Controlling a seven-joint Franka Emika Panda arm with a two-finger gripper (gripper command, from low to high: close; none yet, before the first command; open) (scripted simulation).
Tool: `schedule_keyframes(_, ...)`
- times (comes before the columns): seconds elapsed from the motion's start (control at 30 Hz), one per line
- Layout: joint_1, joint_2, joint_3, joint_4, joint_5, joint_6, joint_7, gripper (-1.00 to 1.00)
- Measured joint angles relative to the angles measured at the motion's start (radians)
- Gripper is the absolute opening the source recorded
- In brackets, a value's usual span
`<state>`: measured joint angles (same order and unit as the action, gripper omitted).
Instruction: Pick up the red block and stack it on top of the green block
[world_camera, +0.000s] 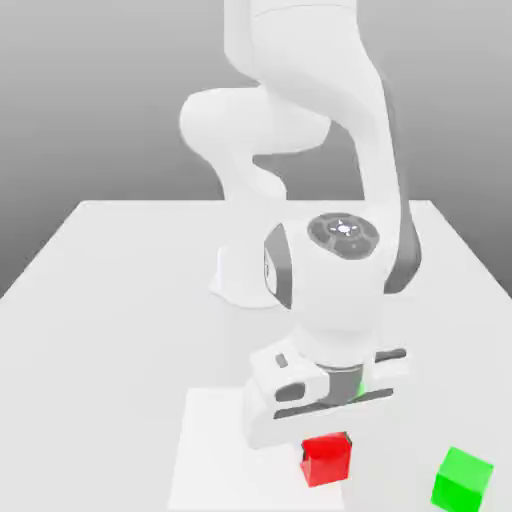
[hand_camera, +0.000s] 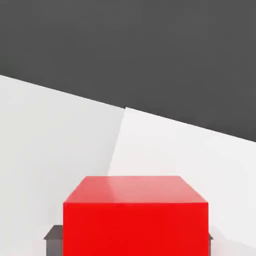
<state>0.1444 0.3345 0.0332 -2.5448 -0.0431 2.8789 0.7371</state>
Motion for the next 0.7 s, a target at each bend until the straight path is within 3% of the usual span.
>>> schedule_keyframes(0.17, -0.011, -0.156, 0.016, -0.023, 0.019, -0.133, -0.016, -1.0)
schedule_keyframes(0.43, 0.085, -0.094, 0.17, 0.226, -0.042, -0.328, -0.309, -1.0)
schedule_keyframes(0.57, 0.119, 0.032, 0.158, 0.263, -0.097, -0.241, -0.309, -1.0)
schedule_keyframes(0.6, 0.124, 0.054, 0.153, 0.265, -0.106, -0.222, -0.305, 1.0)
schedule_keyframes(0.7, 0.124, 0.054, 0.153, 0.265, -0.106, -0.222, -0.305, 1.0)
